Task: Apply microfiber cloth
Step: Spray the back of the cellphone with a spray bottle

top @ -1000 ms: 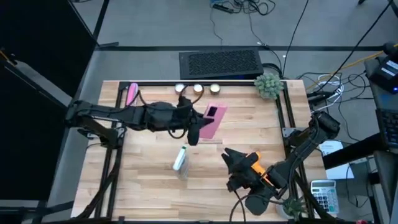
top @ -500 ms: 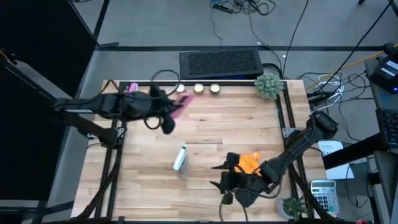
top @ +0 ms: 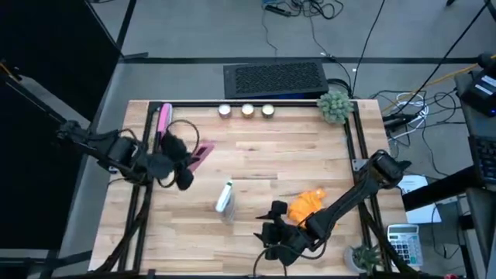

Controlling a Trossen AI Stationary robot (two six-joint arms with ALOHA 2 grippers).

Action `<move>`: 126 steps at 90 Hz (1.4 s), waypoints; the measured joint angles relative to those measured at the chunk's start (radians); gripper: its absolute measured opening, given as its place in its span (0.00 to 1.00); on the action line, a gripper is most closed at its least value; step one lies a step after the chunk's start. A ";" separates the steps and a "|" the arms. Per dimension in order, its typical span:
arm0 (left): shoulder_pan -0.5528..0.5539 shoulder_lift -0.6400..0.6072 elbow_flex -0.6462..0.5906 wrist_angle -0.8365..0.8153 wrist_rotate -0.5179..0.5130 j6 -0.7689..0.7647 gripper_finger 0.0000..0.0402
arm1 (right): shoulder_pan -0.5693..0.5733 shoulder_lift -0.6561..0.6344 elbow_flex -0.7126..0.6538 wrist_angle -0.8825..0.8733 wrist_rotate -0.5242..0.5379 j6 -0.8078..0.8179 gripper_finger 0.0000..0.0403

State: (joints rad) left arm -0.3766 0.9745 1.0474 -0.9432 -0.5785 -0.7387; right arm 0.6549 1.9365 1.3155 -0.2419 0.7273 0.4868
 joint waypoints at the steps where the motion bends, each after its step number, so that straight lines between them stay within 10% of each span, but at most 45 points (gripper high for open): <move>1: -0.006 0.000 -0.008 0.001 0.000 -0.007 0.03 | 0.000 0.003 0.000 0.000 0.001 -0.002 0.57; 31: -0.145 -0.001 -0.235 0.180 -0.002 -0.095 0.02 | -0.094 0.061 0.000 0.057 -0.151 0.080 0.62; 59: -0.184 -0.001 -0.265 0.222 -0.035 -0.086 0.02 | -0.162 0.053 0.000 0.059 -0.200 0.163 0.97; 126: -0.239 -0.042 -0.265 0.394 -0.182 0.114 0.02 | -0.187 -0.082 0.000 0.102 -0.240 0.141 0.98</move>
State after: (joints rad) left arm -0.6159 0.9325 0.7826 -0.5488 -0.7601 -0.6247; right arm 0.4675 1.8549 1.3151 -0.1402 0.4877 0.6280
